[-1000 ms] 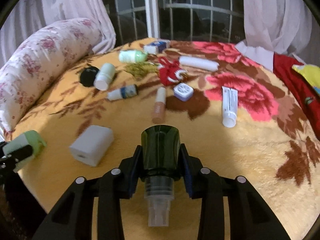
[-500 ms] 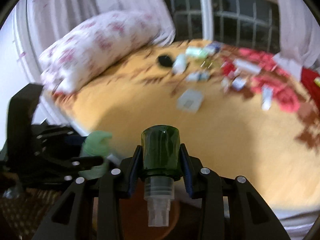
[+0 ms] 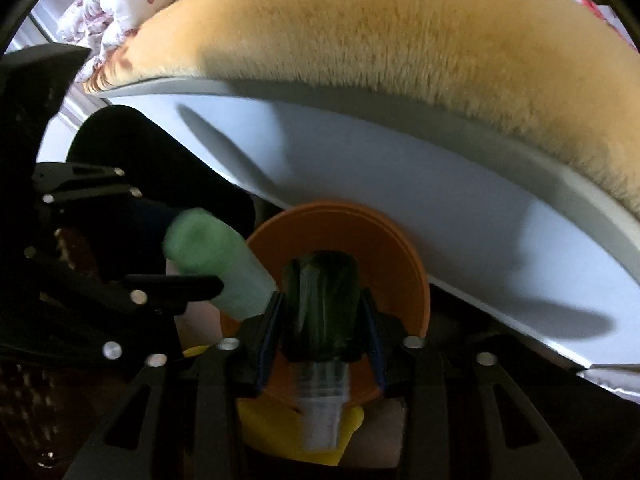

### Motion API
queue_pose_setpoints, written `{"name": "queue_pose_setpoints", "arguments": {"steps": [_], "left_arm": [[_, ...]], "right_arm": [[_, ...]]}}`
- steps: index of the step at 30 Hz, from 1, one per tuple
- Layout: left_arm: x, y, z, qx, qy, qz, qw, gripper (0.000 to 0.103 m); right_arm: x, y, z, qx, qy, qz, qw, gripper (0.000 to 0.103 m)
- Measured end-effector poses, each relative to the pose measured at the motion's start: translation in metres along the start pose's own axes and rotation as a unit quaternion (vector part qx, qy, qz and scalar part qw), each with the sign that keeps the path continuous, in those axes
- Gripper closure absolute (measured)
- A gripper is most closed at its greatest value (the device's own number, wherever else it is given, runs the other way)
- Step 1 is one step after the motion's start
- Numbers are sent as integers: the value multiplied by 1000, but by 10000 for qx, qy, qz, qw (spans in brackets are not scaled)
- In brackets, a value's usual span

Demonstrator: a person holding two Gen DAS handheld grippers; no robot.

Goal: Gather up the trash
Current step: 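Grasp the green spray bottle with the right gripper while the left carries the lotion bottle, then drop the lotion bottle and spray bottle into the orange bin with both grippers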

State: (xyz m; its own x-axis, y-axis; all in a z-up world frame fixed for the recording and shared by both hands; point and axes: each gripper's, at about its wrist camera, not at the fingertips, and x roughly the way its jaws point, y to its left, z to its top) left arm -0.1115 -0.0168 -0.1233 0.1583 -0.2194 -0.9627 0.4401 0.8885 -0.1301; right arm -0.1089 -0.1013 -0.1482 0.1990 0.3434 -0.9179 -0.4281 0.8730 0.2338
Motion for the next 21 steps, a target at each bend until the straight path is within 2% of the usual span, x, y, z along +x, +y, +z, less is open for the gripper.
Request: {"name": "queue_pose_setpoints", "arguments": {"steps": [1, 3, 6, 9, 14, 18, 21], "left_arm": [[-2, 2, 1, -27, -54, 77, 10000, 33], [-4, 3, 1, -64, -139, 120, 9998, 30], [-4, 10, 3, -149, -111, 123, 9998, 29], [-12, 11, 0, -204, -267, 191, 9993, 29], [-57, 16, 19, -232, -1098, 271, 9933, 29], [-89, 6, 58, -93, -1791, 309, 9833, 29], [-101, -1, 102, -223, -2144, 268, 9761, 29]], "right_arm": [[2, 0, 0, 14, 45, -64, 10000, 33], [1, -1, 1, 21, -15, -119, 9999, 31], [-4, -6, 2, 107, -118, -123, 9998, 31], [-21, -17, -1, 156, -352, -211, 9990, 31], [-80, -36, 2, 315, -1161, -433, 9918, 31], [-131, -65, 11, 593, -2009, -806, 9745, 27], [-160, -78, 6, 874, -2604, -1272, 9531, 25]]}}
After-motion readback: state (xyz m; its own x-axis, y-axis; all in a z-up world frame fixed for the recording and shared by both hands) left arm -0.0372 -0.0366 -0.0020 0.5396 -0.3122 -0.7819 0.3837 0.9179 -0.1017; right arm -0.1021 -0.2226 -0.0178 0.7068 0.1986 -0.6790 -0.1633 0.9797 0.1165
